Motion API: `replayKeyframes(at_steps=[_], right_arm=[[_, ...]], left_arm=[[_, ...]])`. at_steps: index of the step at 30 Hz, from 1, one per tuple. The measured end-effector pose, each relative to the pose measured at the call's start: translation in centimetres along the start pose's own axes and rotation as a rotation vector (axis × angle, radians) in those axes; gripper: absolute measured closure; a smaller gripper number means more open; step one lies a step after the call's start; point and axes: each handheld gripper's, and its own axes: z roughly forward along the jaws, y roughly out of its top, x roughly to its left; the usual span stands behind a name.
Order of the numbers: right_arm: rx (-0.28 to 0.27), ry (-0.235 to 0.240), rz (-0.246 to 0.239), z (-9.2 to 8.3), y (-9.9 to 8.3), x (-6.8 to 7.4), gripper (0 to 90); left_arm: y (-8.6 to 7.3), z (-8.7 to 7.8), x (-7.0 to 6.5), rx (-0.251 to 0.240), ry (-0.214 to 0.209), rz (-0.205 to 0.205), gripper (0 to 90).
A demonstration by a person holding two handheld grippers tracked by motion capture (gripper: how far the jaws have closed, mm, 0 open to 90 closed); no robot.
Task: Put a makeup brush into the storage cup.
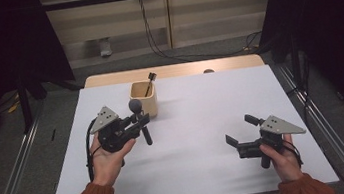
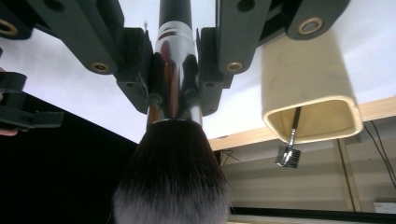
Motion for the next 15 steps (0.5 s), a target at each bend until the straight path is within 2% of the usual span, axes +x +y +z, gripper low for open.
replayKeyframes(at_steps=[7,15], right_arm=[[-0.007,-0.037,0.004,-1.4,-0.5,-0.4,0.0],[-0.005,-0.077,0.01,-2.1,-0.9,-0.6,0.0]], left_arm=[[0.3,-0.2,0.7,0.012,0.02,-0.006,70.3],[1.1,-0.5,1.5,0.011,0.023,-0.003,70.3]])
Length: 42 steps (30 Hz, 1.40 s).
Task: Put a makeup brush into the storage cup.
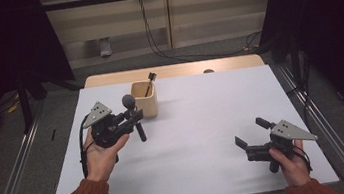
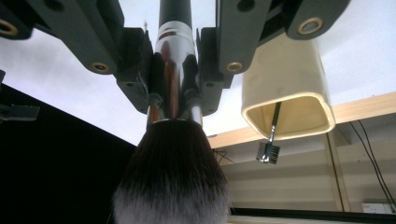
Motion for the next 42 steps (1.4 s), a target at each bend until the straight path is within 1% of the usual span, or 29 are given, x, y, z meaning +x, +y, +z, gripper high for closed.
replayKeyframes(at_steps=[3,7,10,11,15,16,18,19,21,22,25,28,29,31,32,34,35,37,40,42], right_arm=[[0.009,0.006,0.002,0.0,0.0,-0.1,0.0],[0.008,0.0,0.005,-0.2,-0.1,-0.3,0.0],[0.013,0.003,0.005,-0.3,-0.1,-0.4,0.0],[0.012,0.006,0.004,-0.3,-0.1,-0.4,0.0],[0.011,0.004,0.006,-0.6,0.0,-0.6,0.0],[0.011,0.001,0.006,-0.6,0.0,-0.6,0.0],[0.009,-0.004,0.009,-0.6,-0.1,-0.7,0.0],[0.011,-0.003,0.008,-0.6,-0.1,-0.7,0.0],[0.011,-0.004,0.006,-0.7,-0.1,-0.7,0.0],[0.011,-0.005,0.006,-0.7,-0.1,-0.8,0.0],[0.011,-0.006,0.006,-0.8,-0.2,-0.8,0.0],[0.008,-0.004,0.006,-0.8,-0.2,-0.7,0.0],[0.009,-0.005,0.007,-0.8,-0.2,-0.7,0.0],[0.012,-0.002,0.008,-0.8,-0.2,-0.7,0.0],[0.011,-0.002,0.008,-0.8,-0.2,-0.7,0.0],[0.009,-0.001,0.007,-0.8,-0.2,-0.7,0.0],[0.009,0.001,0.008,-0.8,-0.2,-0.7,0.0],[0.008,0.002,0.006,-0.8,-0.2,-0.7,0.0],[0.006,0.003,0.005,-0.8,-0.2,-0.7,0.0],[0.004,0.001,0.005,-0.8,-0.2,-0.7,0.0]], left_arm=[[0.5,-0.1,0.3,0.0,0.005,0.005,70.3],[1.3,-0.2,0.6,-0.001,0.007,0.012,70.3],[1.8,-0.2,1.0,-0.006,0.015,0.014,70.3],[1.9,-0.2,1.1,-0.007,0.021,0.02,70.3],[2.6,0.0,1.6,-0.013,0.036,0.015,70.3],[2.8,0.1,1.7,-0.012,0.041,0.021,70.3],[3.2,0.3,2.1,-0.016,0.042,0.021,70.3],[3.4,0.3,2.2,-0.013,0.049,0.022,70.3],[3.7,0.4,2.5,-0.017,0.053,0.016,70.3],[3.9,0.5,2.8,-0.019,0.058,0.019,70.3],[4.2,0.9,3.1,-0.029,0.063,0.011,70.3],[4.5,1.4,3.2,-0.035,0.07,0.014,70.3],[4.6,1.5,3.2,-0.032,0.071,0.019,70.3],[5.0,1.9,3.2,-0.046,0.076,0.024,70.3],[5.2,1.9,3.3,-0.043,0.079,0.031,70.3],[5.6,2.3,3.4,-0.052,0.086,0.039,70.3],[5.7,2.5,3.4,-0.062,0.084,0.033,70.3],[6.0,2.9,3.5,-0.058,0.089,0.048,70.3],[6.4,3.5,3.7,-0.073,0.094,0.046,70.3],[6.7,3.9,3.9,-0.073,0.103,0.049,70.3]])
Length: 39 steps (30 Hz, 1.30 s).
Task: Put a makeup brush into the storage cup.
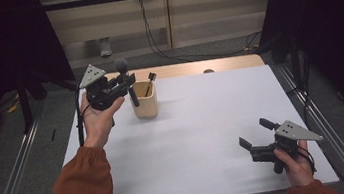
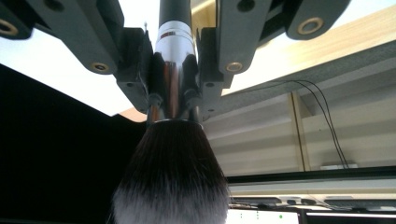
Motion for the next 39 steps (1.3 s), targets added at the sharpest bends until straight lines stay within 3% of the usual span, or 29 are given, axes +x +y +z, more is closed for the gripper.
replayKeyframes(at_steps=[14,26,39], right_arm=[[0.001,0.006,0.0,0.0,0.0,0.0,0.0],[0.004,0.008,0.002,0.1,0.0,0.0,0.0],[0.004,0.01,0.003,0.1,-0.1,0.0,0.0]], left_arm=[[1.1,2.7,0.8,-0.018,0.025,0.014,70.3],[0.3,4.4,1.5,-0.008,0.042,0.028,70.3],[-0.5,5.1,1.9,-0.003,0.043,0.035,70.3]])
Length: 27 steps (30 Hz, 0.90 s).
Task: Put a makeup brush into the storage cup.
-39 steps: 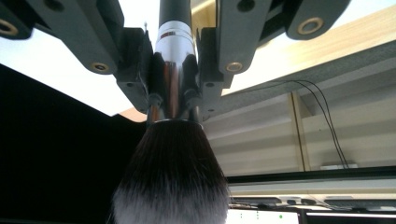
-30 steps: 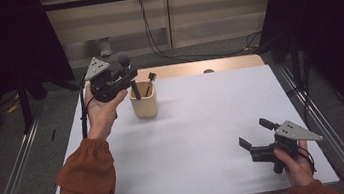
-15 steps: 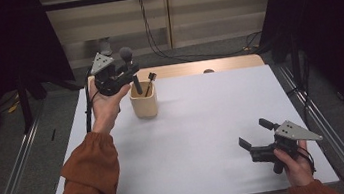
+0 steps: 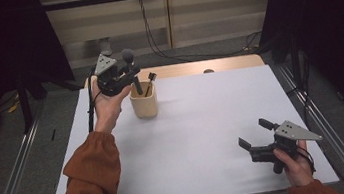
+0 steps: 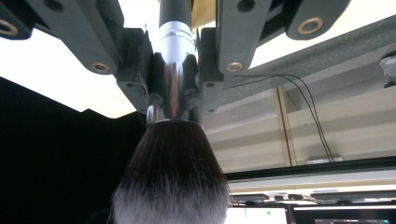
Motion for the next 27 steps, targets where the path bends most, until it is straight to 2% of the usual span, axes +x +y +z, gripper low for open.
replayKeyframes(at_steps=[12,27], right_arm=[[-0.002,0.0,-0.003,0.0,-0.1,-0.1,0.0],[0.0,0.005,-0.003,0.1,-0.1,0.1,0.0]], left_arm=[[-1.1,0.6,0.2,0.033,0.008,0.013,70.3],[-2.5,0.4,0.4,0.054,0.003,0.0,70.3]])
